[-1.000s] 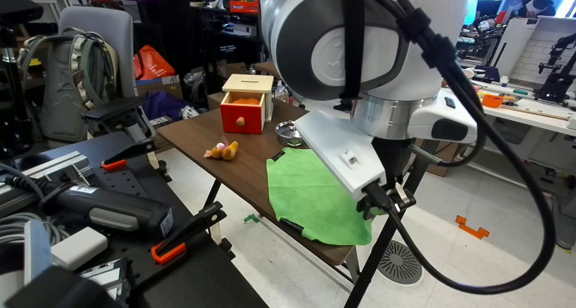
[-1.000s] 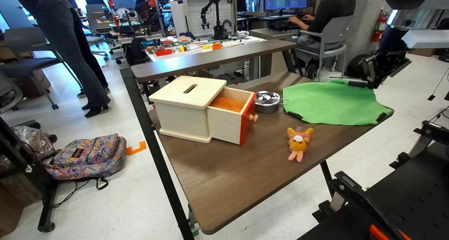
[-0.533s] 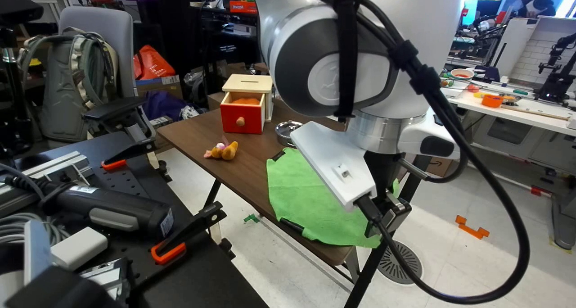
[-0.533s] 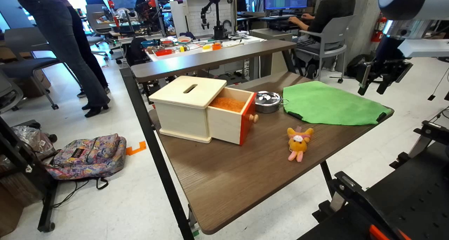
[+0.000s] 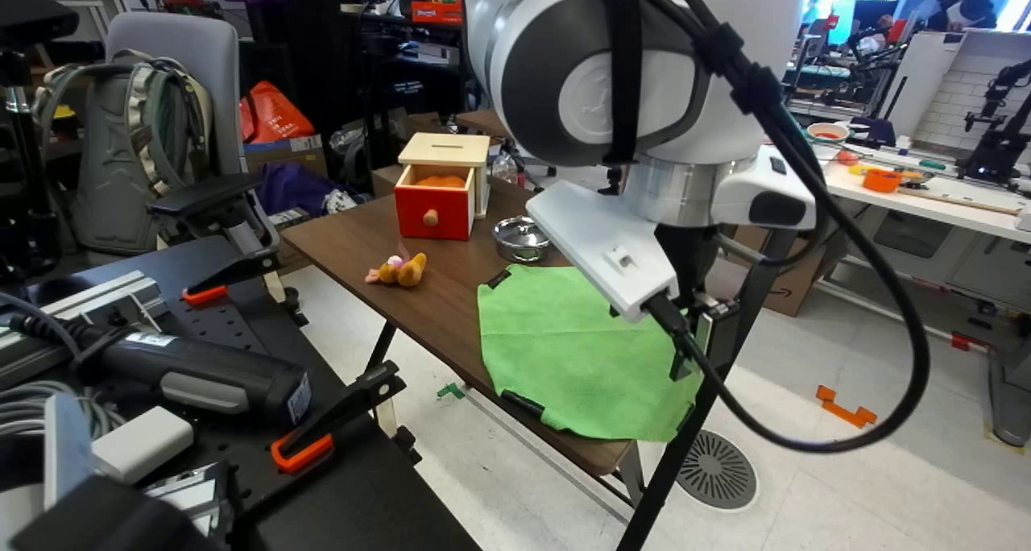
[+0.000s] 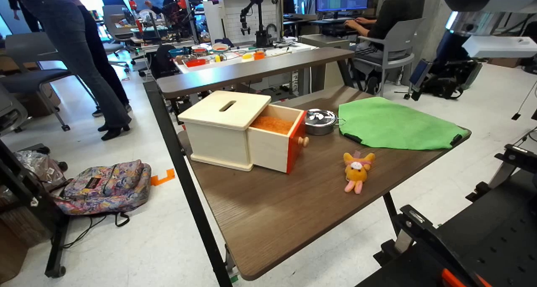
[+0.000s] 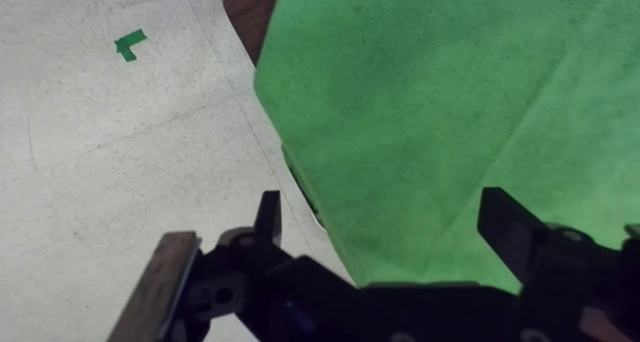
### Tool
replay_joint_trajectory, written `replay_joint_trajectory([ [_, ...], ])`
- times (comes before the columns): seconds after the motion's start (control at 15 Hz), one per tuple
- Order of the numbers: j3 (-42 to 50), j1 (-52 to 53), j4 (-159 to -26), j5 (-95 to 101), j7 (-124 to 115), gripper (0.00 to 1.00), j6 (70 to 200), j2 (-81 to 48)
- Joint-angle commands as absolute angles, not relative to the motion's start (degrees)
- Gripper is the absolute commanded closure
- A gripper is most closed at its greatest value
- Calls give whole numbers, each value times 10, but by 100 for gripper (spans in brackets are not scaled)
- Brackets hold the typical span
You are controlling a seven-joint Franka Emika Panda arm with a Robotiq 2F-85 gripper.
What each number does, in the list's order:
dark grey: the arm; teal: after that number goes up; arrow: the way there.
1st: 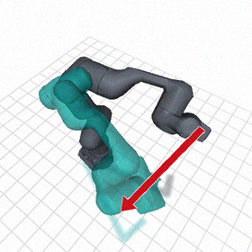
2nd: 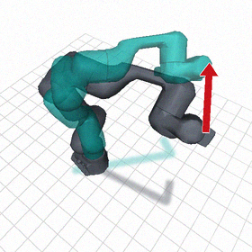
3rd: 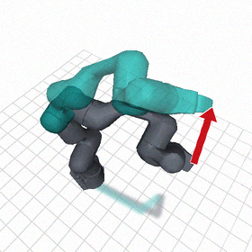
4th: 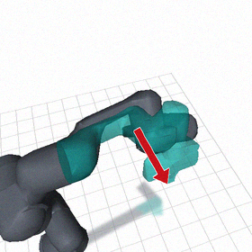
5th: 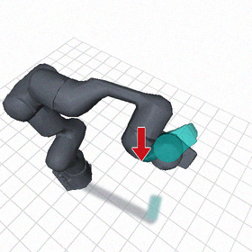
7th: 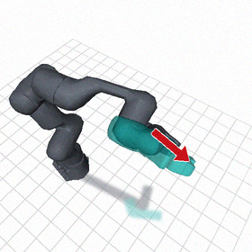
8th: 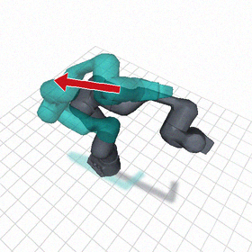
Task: Unfold the green towel
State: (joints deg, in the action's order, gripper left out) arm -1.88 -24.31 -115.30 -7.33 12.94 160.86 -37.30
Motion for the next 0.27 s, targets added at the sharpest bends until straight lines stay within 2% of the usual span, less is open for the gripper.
replay_joint_trajectory([
  [0.0, -51, -240, -1175, -100, 138, 0, 1633, -323],
  [0.2, -40, -230, -1156, -94, 135, 0, 1608, -334],
])
